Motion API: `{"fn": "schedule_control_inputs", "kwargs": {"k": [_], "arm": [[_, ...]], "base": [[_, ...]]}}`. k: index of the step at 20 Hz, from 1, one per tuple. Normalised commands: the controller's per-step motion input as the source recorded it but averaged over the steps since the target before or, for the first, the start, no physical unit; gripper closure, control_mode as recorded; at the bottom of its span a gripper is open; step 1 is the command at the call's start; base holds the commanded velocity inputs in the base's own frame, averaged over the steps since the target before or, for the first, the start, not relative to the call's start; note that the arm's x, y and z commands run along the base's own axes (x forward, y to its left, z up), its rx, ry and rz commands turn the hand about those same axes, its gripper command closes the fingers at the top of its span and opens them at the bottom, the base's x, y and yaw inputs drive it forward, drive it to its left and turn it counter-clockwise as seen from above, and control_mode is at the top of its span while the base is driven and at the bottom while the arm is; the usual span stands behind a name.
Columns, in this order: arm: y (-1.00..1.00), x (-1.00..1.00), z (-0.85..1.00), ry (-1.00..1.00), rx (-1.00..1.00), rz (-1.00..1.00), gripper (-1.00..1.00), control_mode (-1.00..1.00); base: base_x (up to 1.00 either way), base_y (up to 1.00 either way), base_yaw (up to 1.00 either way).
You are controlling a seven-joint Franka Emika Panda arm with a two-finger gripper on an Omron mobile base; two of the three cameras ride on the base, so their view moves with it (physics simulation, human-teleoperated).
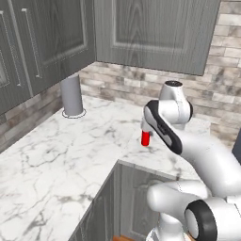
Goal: Four empty soda cans are scattered around the kitchen. Gather all the cans and cluster them next to the stove for recycling.
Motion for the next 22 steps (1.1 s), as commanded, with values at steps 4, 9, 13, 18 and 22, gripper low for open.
{"fn": "schedule_control_inputs", "kwargs": {"k": [4,9,13,18,22], "arm": [[0.0,0.44,-0.17,0.0,0.0,0.01,-1.0,-1.0],[0.0,0.39,-0.18,0.0,0.0,0.02,-1.0,-1.0],[0.0,0.4,-0.18,0.0,0.0,0.01,-1.0,-1.0],[0.0,0.37,-0.22,0.0,0.0,0.01,-1.0,-1.0],[0.0,0.32,-0.18,0.0,0.0,0.02,-1.0,-1.0]], "base": [[0.0,0.0,0.0],[0.0,0.0,0.0],[0.0,0.0,0.0],[0.0,0.0,0.0],[0.0,0.0,0.0]]}}
